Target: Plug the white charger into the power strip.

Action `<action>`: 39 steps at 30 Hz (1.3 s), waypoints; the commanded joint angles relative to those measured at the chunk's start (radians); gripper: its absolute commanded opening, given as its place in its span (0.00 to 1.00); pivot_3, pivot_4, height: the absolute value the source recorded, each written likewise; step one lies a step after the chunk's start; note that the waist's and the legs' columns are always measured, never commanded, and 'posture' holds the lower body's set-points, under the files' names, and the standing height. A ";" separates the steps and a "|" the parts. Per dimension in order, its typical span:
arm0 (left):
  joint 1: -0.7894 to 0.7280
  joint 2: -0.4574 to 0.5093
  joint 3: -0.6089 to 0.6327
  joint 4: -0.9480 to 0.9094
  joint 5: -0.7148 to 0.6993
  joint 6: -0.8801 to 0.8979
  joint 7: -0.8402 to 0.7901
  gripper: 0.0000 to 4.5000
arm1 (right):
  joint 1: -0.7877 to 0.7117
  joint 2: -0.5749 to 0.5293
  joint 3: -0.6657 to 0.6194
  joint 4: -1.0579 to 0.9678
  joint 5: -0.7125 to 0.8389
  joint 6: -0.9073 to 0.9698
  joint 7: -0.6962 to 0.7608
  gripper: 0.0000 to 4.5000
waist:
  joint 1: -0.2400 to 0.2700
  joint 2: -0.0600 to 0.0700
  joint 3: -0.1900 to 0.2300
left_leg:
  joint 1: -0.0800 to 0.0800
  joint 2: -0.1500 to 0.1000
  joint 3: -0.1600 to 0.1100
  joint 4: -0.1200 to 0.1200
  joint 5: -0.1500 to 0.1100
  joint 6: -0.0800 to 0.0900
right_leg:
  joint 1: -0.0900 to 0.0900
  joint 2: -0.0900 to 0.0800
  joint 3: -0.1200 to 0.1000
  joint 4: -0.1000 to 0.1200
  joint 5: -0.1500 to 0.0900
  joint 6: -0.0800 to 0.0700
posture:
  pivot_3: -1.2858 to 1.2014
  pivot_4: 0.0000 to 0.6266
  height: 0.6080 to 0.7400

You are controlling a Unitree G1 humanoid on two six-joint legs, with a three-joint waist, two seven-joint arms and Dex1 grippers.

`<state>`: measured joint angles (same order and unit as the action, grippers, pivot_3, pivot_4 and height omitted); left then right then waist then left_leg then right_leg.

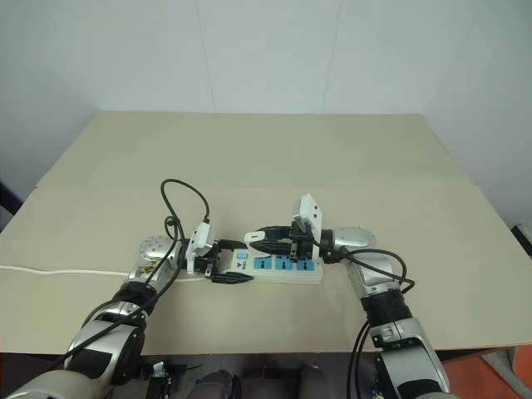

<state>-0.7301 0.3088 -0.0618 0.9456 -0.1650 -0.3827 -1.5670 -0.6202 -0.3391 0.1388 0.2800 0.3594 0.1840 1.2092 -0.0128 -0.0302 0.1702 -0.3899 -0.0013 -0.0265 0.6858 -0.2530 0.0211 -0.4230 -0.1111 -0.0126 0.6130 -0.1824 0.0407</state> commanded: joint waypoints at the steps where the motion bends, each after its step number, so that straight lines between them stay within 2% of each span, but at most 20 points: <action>1: -0.003 0.011 -0.025 -0.014 0.015 0.013 -0.021 0.73 | -0.024 0.007 -0.021 0.009 0.010 -0.028 0.008 0.25 | 0.000 0.000 0.000 | 0.000 0.000 0.000 0.000 0.000 0.000 | 0.000 0.000 0.000 0.000 0.000 0.000 | 0.52 0.24 1.00; 39: -0.003 0.024 -0.027 -0.022 0.012 0.018 -0.024 0.73 | 0.074 -0.023 -0.022 0.084 -0.019 -0.111 0.002 0.25 | 0.000 0.000 0.000 | 0.001 0.000 0.000 0.000 0.000 0.000 | 0.000 0.000 0.000 0.000 0.000 0.000 | 0.52 0.24 1.00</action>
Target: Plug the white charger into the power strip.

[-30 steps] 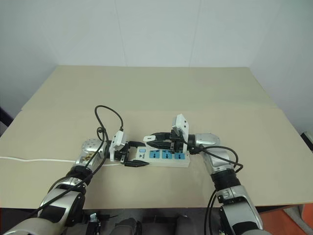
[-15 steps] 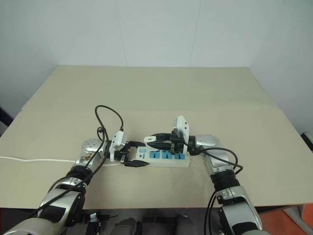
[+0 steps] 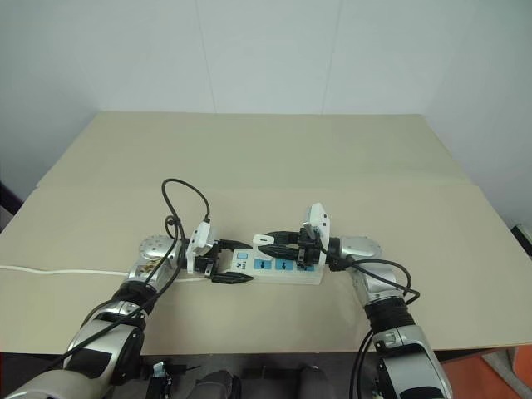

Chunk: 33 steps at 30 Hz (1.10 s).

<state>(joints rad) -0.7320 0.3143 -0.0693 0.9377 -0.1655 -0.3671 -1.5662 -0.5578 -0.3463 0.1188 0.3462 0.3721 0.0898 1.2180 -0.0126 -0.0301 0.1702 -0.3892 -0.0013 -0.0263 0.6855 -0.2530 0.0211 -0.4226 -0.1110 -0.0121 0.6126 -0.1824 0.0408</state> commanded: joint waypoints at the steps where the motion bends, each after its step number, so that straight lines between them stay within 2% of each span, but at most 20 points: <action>1: -0.001 0.018 -0.020 -0.015 0.013 0.003 -0.025 0.73 | 0.007 -0.012 0.002 0.020 -0.034 -0.018 -0.006 0.25 | 0.000 0.000 0.000 | 0.000 0.000 0.000 0.000 0.000 0.000 | 0.000 0.000 0.000 0.000 0.000 0.000 | 0.52 0.24 1.00; 23: 0.002 0.019 -0.032 -0.037 0.007 0.021 -0.042 0.73 | -0.070 0.026 0.114 0.284 -0.150 -0.154 0.072 0.25 | -0.008 0.001 -0.001 | 0.005 0.001 0.001 0.000 0.000 0.000 | 0.002 0.001 0.002 0.000 0.000 0.000 | 0.52 0.24 1.00; 33: 0.010 0.022 -0.033 -0.044 0.006 0.022 -0.037 0.73 | -0.080 0.034 0.108 0.340 -0.158 -0.187 0.081 0.25 | -0.019 0.001 -0.005 | 0.011 0.001 0.001 -0.003 0.000 0.000 | 0.004 0.002 0.003 0.001 0.000 -0.001 | 0.52 0.24 1.00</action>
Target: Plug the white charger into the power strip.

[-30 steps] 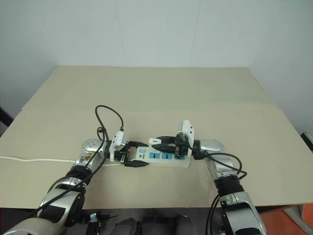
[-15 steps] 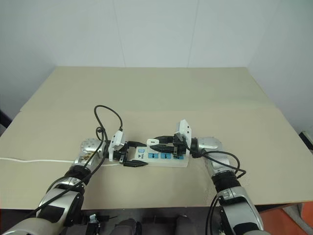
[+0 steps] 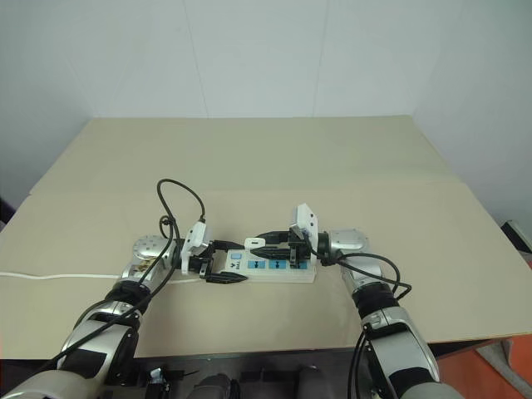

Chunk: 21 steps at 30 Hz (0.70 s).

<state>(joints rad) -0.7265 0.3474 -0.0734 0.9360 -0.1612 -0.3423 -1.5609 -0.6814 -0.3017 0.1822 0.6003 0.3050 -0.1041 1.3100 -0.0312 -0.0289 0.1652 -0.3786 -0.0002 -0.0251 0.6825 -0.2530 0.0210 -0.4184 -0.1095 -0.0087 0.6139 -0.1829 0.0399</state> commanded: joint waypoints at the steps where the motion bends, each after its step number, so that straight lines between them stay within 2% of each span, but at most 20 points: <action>1: 0.003 -0.012 -0.029 -0.041 0.002 -0.004 -0.042 0.73 | 0.044 -0.012 0.041 0.082 -0.086 0.002 -0.004 0.32 | 0.000 0.000 0.000 | 0.000 0.000 0.000 0.000 0.000 0.000 | 0.000 0.000 0.000 0.000 0.000 0.000 | 0.52 0.24 1.00; 2: 0.003 -0.012 -0.029 -0.040 0.003 -0.004 -0.041 0.73 | 0.046 -0.012 0.036 0.076 -0.081 -0.009 -0.004 0.40 | 0.000 0.000 0.000 | 0.000 0.000 0.000 0.000 0.000 0.000 | 0.000 0.000 0.000 0.000 0.000 0.000 | 0.52 0.24 1.00; 3: 0.002 -0.012 -0.029 -0.039 0.003 -0.005 -0.041 0.73 | 0.049 -0.011 0.029 0.070 -0.080 -0.021 -0.006 0.44 | 0.002 0.000 0.000 | 0.000 0.000 0.000 0.000 0.000 0.000 | 0.000 0.000 0.000 0.000 0.000 0.000 | 0.52 0.24 1.00; 10: 0.001 -0.011 -0.029 -0.033 0.005 -0.010 -0.034 0.73 | 0.061 -0.012 0.010 0.054 -0.086 -0.075 -0.006 0.97 | 0.006 0.000 -0.001 | -0.001 0.000 0.000 0.000 0.000 0.000 | 0.000 0.000 0.000 -0.001 0.000 0.000 | 0.52 0.24 1.00; 14: -0.005 -0.013 -0.026 -0.025 0.006 0.006 -0.015 0.73 | 0.065 -0.020 0.007 0.056 -0.088 -0.080 -0.003 0.99 | 0.008 0.000 -0.001 | -0.001 0.000 0.000 -0.001 0.000 0.000 | 0.000 0.000 0.000 -0.001 0.000 0.000 | 0.52 0.24 1.00; 16: -0.011 -0.022 -0.013 -0.018 -0.004 -0.004 -0.003 0.89 | 0.064 -0.022 0.005 0.057 -0.088 -0.079 -0.001 1.00 | 0.011 0.000 -0.001 | -0.001 0.000 0.000 -0.001 0.000 0.000 | 0.000 0.000 0.000 -0.001 0.000 0.000 | 0.52 0.24 1.00; 18: -0.017 -0.026 -0.008 -0.019 -0.014 -0.012 -0.019 0.99 | 0.063 -0.025 0.005 0.058 -0.089 -0.076 0.003 1.00 | 0.013 0.000 -0.001 | -0.001 0.000 0.000 0.000 0.000 0.000 | 0.000 0.000 0.000 -0.001 0.000 0.000 | 0.52 0.24 1.00; 21: -0.017 -0.026 0.001 -0.041 -0.032 -0.020 -0.041 0.99 | 0.064 -0.028 0.003 0.053 -0.089 -0.074 0.002 1.00 | 0.015 0.000 -0.001 | -0.001 0.000 0.000 0.000 0.000 0.000 | 0.000 0.000 0.000 -0.001 0.000 0.000 | 0.52 0.24 1.00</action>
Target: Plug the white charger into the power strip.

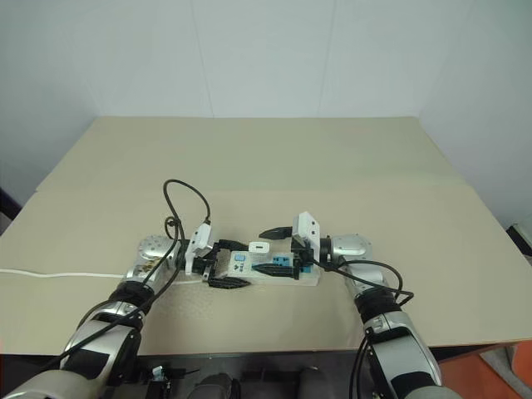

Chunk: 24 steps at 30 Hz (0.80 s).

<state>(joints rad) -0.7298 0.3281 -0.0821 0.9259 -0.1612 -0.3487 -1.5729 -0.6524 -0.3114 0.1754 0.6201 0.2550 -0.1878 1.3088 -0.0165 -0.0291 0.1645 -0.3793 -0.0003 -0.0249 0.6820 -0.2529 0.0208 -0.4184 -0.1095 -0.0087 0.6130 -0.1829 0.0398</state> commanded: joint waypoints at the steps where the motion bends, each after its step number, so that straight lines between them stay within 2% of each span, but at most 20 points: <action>1: -0.012 -0.006 0.017 -0.044 -0.043 -0.010 -0.033 0.99 | 0.036 -0.021 0.008 0.027 -0.036 0.014 0.003 1.00 | 0.000 0.000 0.000 | 0.000 0.000 0.000 0.000 0.000 0.000 | 0.000 0.000 0.000 0.000 0.000 0.000 | 0.52 0.24 1.00; 4: 0.001 -0.002 0.066 -0.120 -0.096 -0.016 0.003 0.99 | 0.047 -0.038 -0.010 -0.031 -0.007 0.036 0.017 1.00 | 0.002 0.000 0.000 | 0.000 0.000 0.000 0.000 0.000 0.000 | 0.000 0.000 0.000 0.000 0.000 0.000 | 0.52 0.24 1.00; 6: 0.018 0.035 0.071 -0.207 -0.139 0.049 -0.026 0.99 | 0.066 -0.057 -0.031 -0.099 0.016 0.041 0.018 1.00 | 0.003 0.000 0.000 | -0.002 0.000 0.000 0.000 0.000 0.000 | -0.002 0.000 0.000 0.000 0.000 0.000 | 0.52 0.24 1.00; 8: 0.051 0.091 0.057 -0.325 -0.202 0.146 -0.041 0.99 | 0.093 -0.089 -0.052 -0.195 0.028 0.048 0.004 1.00 | 0.001 0.001 0.000 | -0.004 0.000 0.000 0.000 0.000 0.000 | -0.003 0.000 0.000 0.000 0.000 0.000 | 0.52 0.24 1.00; 12: 0.113 0.231 0.057 -0.556 -0.332 0.300 -0.042 0.99 | 0.157 -0.222 -0.106 -0.432 0.088 0.113 0.031 1.00 | 0.001 0.004 0.003 | -0.007 0.000 -0.001 -0.001 0.000 0.000 | -0.006 0.000 0.000 0.000 0.000 0.000 | 0.52 0.24 1.00; 14: 0.133 0.282 0.058 -0.622 -0.359 0.346 -0.042 0.99 | 0.175 -0.279 -0.126 -0.489 0.093 0.130 0.028 1.00 | 0.002 0.005 0.005 | -0.008 0.000 -0.001 -0.001 0.000 0.000 | -0.007 0.000 0.000 -0.001 0.000 0.000 | 0.52 0.24 1.00; 18: 0.160 0.351 0.065 -0.615 -0.333 0.316 -0.042 0.99 | 0.204 -0.412 -0.176 -0.552 0.093 0.164 0.039 1.00 | 0.003 0.005 0.005 | -0.005 0.000 0.000 -0.002 0.000 0.000 | -0.005 0.000 0.000 -0.003 -0.001 0.000 | 0.52 0.24 1.00; 24: 0.193 0.371 0.072 -0.581 -0.294 0.277 -0.040 0.99 | 0.252 -0.550 -0.217 -0.586 0.110 0.249 0.061 1.00 | 0.004 0.004 0.006 | -0.006 0.000 0.001 -0.002 0.000 0.000 | -0.005 0.000 0.000 -0.003 -0.001 -0.001 | 0.52 0.24 1.00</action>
<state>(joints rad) -0.5395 0.6875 -0.0291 0.3510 -0.4643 -0.0500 -1.6108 -0.4060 -0.8401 -0.0100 0.0723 0.3387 0.0432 1.3588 -0.0121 -0.0250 0.1701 -0.3857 0.0002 -0.0241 0.6800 -0.2527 0.0205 -0.4237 -0.1098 -0.0091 0.6101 -0.1843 0.0389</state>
